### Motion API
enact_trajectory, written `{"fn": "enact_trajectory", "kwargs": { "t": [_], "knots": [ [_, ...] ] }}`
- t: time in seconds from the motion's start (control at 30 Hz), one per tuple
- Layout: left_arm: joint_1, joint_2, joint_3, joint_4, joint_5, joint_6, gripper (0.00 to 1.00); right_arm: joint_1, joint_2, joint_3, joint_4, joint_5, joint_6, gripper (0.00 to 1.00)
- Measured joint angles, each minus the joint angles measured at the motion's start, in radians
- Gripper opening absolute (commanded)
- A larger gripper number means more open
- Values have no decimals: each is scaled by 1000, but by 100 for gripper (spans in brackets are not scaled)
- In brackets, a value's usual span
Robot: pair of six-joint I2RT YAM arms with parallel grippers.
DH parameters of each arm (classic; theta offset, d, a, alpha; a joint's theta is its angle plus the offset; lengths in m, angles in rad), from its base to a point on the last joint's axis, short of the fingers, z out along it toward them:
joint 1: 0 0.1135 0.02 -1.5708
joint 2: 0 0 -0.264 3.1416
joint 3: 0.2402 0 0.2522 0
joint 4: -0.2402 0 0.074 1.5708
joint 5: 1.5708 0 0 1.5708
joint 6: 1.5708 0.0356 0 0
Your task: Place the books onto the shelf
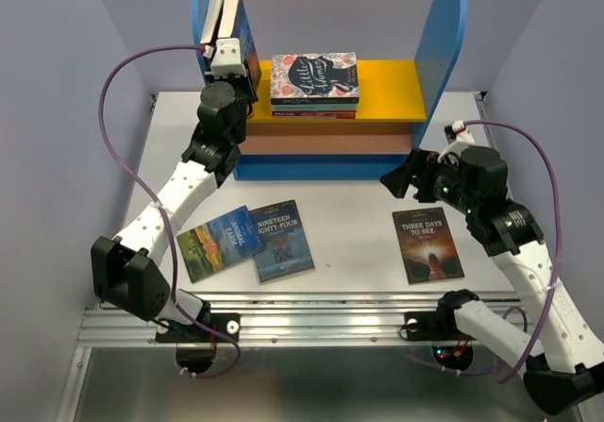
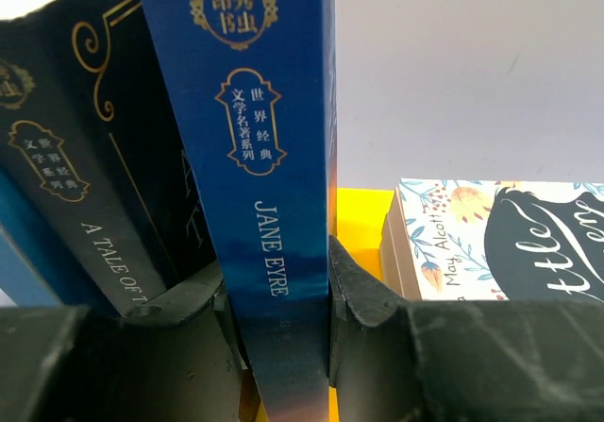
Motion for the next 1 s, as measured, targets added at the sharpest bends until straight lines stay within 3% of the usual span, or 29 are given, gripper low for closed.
{"fn": "enact_trajectory", "kwargs": {
  "t": [0.2, 0.27, 0.4, 0.57, 0.93, 1.0],
  "knots": [
    [0, -8, -8, 0, -4, -25, 4, 0, -9, 0, 0, 0, 0, 100],
    [0, -14, -19, 7, -6, -29, 22, 0, -10, 0, 0, 0, 0, 100],
    [0, -31, -42, 15, -6, -35, 35, 0, -20, -3, -1, 1, 0, 100],
    [0, -37, -52, 19, -5, -33, 60, 0, -29, -3, -1, 6, 0, 100],
    [-2, -73, -53, 37, 6, -45, 64, 0, -40, -8, -2, 9, 0, 100],
    [-2, -79, -53, 36, 11, -51, 79, 0, -46, -14, -2, 8, 0, 100]
  ]
}}
